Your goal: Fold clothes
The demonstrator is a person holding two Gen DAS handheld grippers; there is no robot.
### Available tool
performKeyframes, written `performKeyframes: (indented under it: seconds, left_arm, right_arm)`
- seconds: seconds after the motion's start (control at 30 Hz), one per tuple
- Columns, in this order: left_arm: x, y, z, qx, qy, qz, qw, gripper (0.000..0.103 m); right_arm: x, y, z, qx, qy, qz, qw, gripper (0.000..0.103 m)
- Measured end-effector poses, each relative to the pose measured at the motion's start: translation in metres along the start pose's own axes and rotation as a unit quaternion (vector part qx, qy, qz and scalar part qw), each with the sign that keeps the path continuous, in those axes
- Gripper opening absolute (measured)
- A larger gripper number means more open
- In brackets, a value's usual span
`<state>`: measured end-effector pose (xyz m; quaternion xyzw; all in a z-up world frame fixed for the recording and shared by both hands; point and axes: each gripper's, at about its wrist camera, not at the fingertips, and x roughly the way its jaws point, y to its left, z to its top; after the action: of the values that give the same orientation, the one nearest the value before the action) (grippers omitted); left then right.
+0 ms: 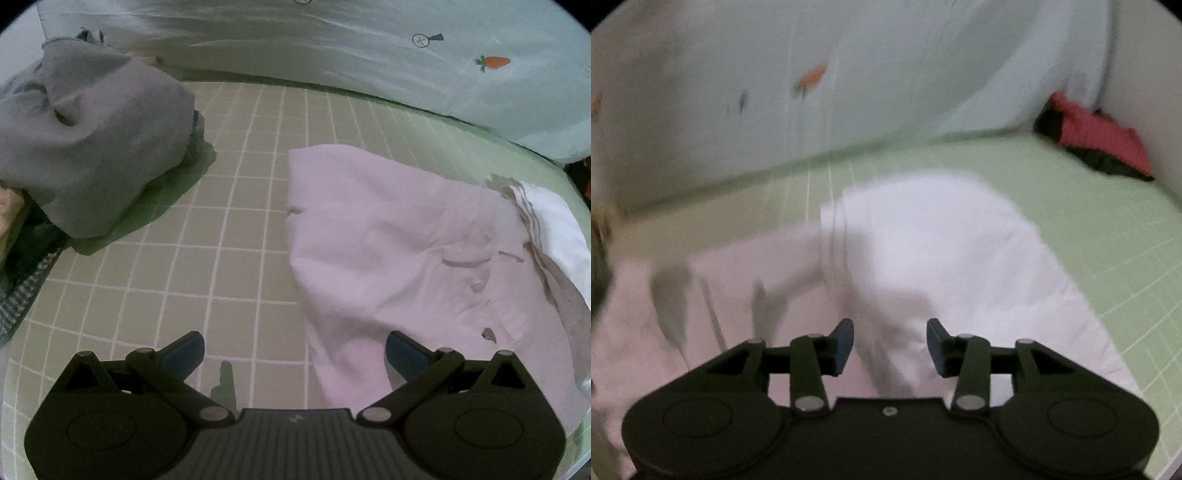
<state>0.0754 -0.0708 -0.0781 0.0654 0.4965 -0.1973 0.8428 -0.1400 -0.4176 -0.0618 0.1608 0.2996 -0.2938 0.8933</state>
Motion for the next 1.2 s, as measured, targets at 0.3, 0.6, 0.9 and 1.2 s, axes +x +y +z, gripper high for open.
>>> performKeyframes:
  seconds: [0.3, 0.6, 0.9, 1.2]
  left_arm:
    - [0.008, 0.002, -0.003, -0.002, 0.015, -0.003, 0.9999, 0.103]
    - [0.013, 0.004, -0.001, -0.006, 0.026, -0.001, 0.9996, 0.103]
    - [0.031, 0.008, 0.005, -0.036, 0.051, -0.017, 0.9979, 0.103]
    - [0.018, 0.018, 0.012, -0.059, 0.043, -0.039, 0.9966, 0.103]
  right_arm:
    - [0.032, -0.043, -0.003, 0.032, 0.054, -0.107, 0.992, 0.069]
    - [0.030, 0.007, -0.050, -0.017, 0.088, -0.096, 0.991, 0.075]
    - [0.029, 0.000, -0.045, 0.001, 0.101, -0.101, 0.990, 0.100]
    - [0.020, -0.001, -0.043, 0.001, 0.089, -0.118, 0.989, 0.102]
